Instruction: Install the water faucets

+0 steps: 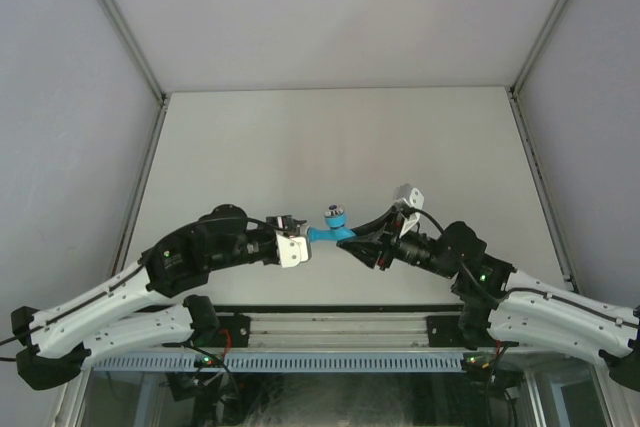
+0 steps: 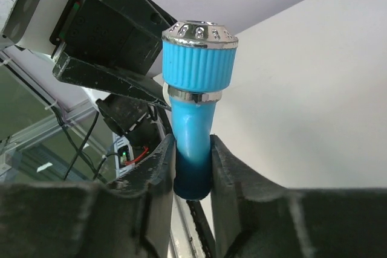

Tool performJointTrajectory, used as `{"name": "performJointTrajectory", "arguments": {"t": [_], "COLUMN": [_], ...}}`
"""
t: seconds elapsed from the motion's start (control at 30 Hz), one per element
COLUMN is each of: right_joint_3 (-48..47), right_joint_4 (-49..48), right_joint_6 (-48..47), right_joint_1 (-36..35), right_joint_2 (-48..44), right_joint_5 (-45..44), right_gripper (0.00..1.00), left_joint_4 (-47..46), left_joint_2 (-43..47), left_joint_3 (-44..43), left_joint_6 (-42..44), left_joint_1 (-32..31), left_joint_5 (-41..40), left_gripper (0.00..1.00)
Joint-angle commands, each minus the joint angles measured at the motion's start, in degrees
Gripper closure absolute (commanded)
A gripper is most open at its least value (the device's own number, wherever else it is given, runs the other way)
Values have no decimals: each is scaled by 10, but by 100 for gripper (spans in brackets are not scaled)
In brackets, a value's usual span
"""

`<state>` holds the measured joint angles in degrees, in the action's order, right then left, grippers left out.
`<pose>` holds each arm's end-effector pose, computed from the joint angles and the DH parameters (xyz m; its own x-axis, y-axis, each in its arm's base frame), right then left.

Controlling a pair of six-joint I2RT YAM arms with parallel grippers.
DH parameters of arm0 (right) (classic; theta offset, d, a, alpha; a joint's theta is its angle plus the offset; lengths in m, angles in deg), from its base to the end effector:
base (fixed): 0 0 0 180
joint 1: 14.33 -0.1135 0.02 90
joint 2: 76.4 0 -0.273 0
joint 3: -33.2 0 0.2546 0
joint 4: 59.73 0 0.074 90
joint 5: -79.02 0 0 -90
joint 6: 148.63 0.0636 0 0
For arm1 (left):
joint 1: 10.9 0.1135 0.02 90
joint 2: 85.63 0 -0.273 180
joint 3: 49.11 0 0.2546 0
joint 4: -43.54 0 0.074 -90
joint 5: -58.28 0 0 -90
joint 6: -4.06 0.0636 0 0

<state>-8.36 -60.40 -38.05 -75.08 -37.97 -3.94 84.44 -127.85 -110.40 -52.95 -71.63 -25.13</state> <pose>0.0895 0.1758 0.3062 -0.2951 0.1871 -0.9370 -0.8780 0.3338 0.3431 0.0845 -0.1656 0.3291 0.3477 0.4859 -0.8019 0.8695 0.1528 0.4697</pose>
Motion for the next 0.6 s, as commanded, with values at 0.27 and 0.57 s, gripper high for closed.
{"name": "performJointTrajectory", "arguments": {"t": [0.27,0.57], "right_joint_3": [-27,-28], "right_joint_4": [-40,41], "right_joint_6": [-19,-152], "right_joint_1": [4,4], "right_joint_2": [21,-8], "right_joint_5": [28,7], "right_gripper": [59,39], "left_joint_4": [-48,-45], "left_joint_2": [9,16], "left_joint_3": [3,2], "left_joint_6": [-2,0], "left_joint_1": [-1,0], "left_joint_5": [11,7], "left_gripper": [100,100]}}
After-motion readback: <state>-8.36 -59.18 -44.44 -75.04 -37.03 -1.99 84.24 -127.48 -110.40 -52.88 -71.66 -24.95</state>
